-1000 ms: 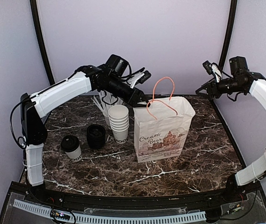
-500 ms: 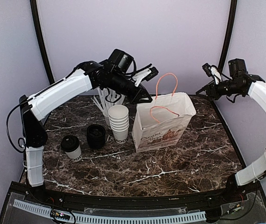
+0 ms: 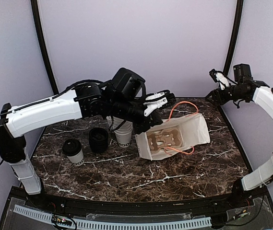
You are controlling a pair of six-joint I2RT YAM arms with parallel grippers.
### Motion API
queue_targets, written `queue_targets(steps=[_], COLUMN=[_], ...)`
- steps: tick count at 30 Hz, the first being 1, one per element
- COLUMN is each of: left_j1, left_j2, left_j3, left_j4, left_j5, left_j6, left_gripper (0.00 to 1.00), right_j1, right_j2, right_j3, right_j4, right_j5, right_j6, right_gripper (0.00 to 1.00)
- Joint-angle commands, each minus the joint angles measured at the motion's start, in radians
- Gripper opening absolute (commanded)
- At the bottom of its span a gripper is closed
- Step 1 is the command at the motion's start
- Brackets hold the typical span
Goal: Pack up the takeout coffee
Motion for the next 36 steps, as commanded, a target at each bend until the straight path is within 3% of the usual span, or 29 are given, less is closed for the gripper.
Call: queue_targets(steps=[1, 12, 15, 17, 23, 28, 36], left_j1=[-0.009, -0.061, -0.108, -0.135, -0.142, -0.129, -0.028], left_j2=[-0.122, -0.195, -0.201, -0.205, -0.225, -0.252, -0.172], left_j3=[-0.093, -0.213, -0.222, -0.229, -0.256, -0.349, -0.331], left_j4=[0.098, 0.105, 0.113, 0.125, 0.213, 0.458, 0.543], left_j5=[0.013, 0.089, 0.034, -0.097, -0.312, -0.376, -0.341], left_j6=[0.007, -0.039, -0.028, -0.016, 0.068, 0.234, 0.274], left_gripper=[0.00, 0.00, 0.00, 0.00, 0.00, 0.00, 0.00], right_j1=[-0.006, -0.006, -0.005, -0.006, -0.006, -0.006, -0.006], right_j2=[-0.010, -0.008, -0.007, -0.006, 0.008, 0.012, 0.019], right_j3=[-0.022, -0.033, -0.037, -0.040, -0.024, -0.027, -0.040], right_j4=[0.055, 0.050, 0.049, 0.051, 0.045, 0.046, 0.052], right_j5=[0.036, 0.027, 0.022, 0.020, 0.010, 0.007, 0.012], right_j6=[0.016, 0.008, 0.007, 0.007, 0.014, 0.013, 0.008], right_gripper=[0.69, 0.69, 0.69, 0.69, 0.69, 0.69, 0.69])
